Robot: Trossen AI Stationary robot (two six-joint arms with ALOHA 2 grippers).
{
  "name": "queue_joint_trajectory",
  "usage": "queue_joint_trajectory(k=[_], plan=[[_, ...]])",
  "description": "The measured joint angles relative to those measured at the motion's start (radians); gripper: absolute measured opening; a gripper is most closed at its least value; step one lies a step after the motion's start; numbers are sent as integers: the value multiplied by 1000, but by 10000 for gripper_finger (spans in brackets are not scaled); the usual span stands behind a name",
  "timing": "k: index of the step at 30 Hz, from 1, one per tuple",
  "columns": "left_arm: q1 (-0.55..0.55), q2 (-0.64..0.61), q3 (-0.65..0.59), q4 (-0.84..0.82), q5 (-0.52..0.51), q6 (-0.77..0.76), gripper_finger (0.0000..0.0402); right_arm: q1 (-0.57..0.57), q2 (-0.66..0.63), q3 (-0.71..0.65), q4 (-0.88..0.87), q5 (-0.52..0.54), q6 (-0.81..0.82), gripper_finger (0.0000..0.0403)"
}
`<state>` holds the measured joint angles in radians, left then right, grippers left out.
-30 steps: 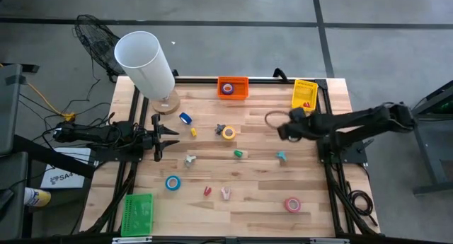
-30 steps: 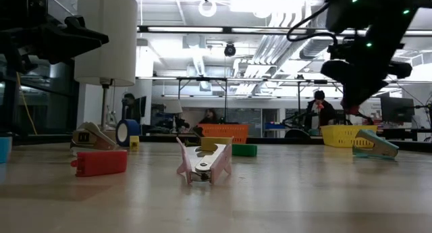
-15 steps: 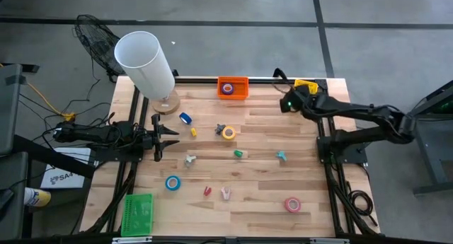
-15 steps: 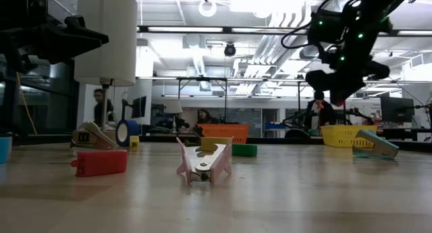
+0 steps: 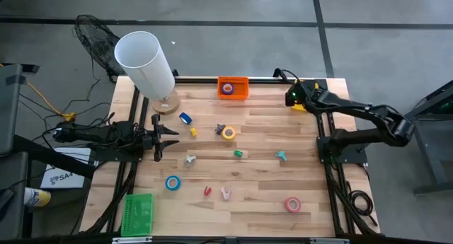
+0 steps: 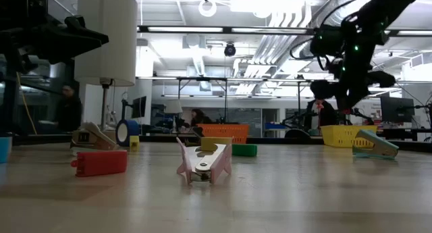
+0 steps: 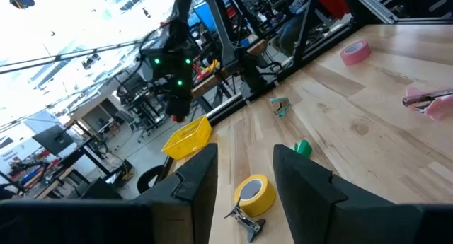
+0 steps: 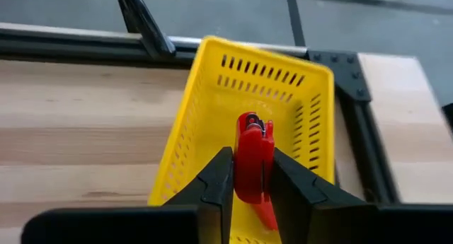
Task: Pick and place Stapler, Stapler remover, tape
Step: Put the right mini red stapler into the yellow bin
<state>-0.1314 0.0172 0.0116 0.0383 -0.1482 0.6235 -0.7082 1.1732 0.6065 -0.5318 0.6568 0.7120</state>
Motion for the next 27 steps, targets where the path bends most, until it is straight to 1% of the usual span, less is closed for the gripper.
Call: queue_joint_trajectory(k=[3,9,12,18,27], plan=[[0,0,0,0,0,0,135,-24,0,-73,133,-12,-11,61],[0,0,0,0,0,0,135,-58,0,-164,288,-25,-13,68],[0,0,0,0,0,0,135,-67,0,-179,305,-46,-15,71],[0,0,0,0,0,0,135,-72,0,-179,285,-65,-36,81],[0,0,0,0,0,0,135,-72,0,-179,278,-80,-37,147]])
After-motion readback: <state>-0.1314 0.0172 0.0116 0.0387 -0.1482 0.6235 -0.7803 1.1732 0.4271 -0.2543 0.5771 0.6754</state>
